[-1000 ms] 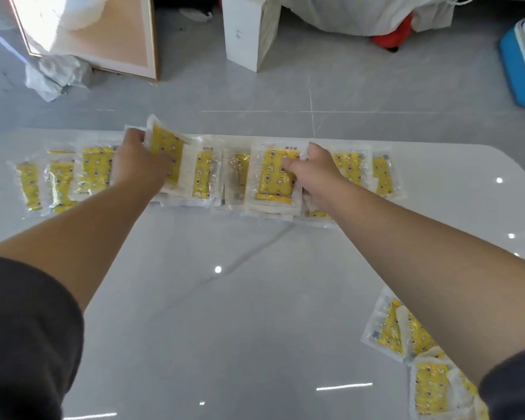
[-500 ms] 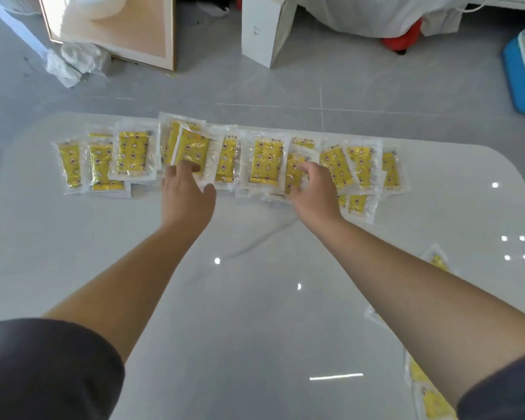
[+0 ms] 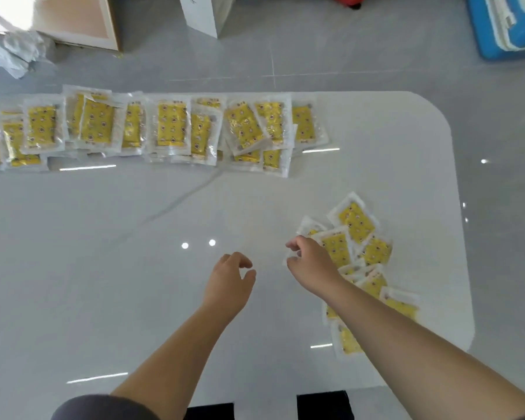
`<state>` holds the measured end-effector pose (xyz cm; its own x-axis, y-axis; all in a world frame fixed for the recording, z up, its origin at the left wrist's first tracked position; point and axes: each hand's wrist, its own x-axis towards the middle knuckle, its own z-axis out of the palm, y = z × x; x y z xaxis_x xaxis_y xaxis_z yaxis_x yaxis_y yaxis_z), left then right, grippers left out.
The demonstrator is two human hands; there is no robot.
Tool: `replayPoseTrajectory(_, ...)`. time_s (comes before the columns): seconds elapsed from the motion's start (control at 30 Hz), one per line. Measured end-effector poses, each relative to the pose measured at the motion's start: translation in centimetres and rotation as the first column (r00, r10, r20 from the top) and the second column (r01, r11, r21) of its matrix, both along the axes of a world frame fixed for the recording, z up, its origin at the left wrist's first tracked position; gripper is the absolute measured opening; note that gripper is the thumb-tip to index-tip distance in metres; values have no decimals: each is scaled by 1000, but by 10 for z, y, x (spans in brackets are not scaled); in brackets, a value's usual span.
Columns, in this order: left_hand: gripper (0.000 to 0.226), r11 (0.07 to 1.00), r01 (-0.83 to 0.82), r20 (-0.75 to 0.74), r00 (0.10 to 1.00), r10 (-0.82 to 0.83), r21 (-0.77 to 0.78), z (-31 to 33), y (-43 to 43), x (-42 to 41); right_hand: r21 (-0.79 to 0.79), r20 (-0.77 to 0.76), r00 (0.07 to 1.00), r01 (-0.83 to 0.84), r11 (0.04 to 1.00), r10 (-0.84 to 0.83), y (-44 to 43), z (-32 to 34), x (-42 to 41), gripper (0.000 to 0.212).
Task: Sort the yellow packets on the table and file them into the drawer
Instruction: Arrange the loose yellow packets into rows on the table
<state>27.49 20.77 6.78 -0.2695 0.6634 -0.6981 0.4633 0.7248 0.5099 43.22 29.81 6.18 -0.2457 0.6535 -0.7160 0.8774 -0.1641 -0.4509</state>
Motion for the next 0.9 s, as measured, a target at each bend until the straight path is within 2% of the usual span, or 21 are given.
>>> replayPoseTrajectory(0.1, 17, 997, 33, -24, 999, -35, -65, -11, -4, 58, -42, 19, 1000, 18, 999, -17, 0, -5, 71, 33)
replayPoseTrajectory(0.23, 20, 983, 104, -46, 993, -112, -150, -19, 3, 128, -12, 92, 993, 78, 997, -77, -2, -7, 170, 32)
replayPoseTrajectory(0.37, 34, 952, 190, -33, 979, -203, -238, -18, 15, 175, 4, 222, 972, 82, 997, -81, -7, -11, 236, 43)
replayPoseTrajectory(0.43, 48, 918, 271, -79, 949, -305, -289, -18, 19, 192, 8, 292, 956, -13, 1000, 10, -9, -14, 254, 52)
replayPoseTrajectory(0.5, 59, 868, 386, -199, 867, -457, -312, -20, 20, 206, 30, 360, 922, -166, 986, 144, -12, -20, 266, 59)
replayPoseTrajectory(0.57, 66, 837, 444, -308, 787, -535, -319, -25, 20, 217, 70, 410, 883, -280, 958, 228, -12, -28, 274, 63)
replayPoseTrajectory(0.67, 74, 841, 435, -401, 742, -537, -321, -36, 23, 228, 112, 470, 826, -406, 907, 312, -8, -42, 279, 63)
replayPoseTrajectory(0.77, 84, 860, 386, -442, 741, -505, -334, -46, 26, 234, 125, 444, 804, -493, 861, 396, -7, -51, 279, 49)
replayPoseTrajectory(0.83, 86, 879, 339, -430, 775, -463, -335, -51, 28, 234, 116, 401, 803, -521, 846, 440, -7, -53, 279, 40)
replayPoseTrajectory(0.9, 80, 919, 242, -384, 853, -354, -311, -50, 28, 232, 85, 374, 813, -510, 856, 447, -7, -53, 280, 32)
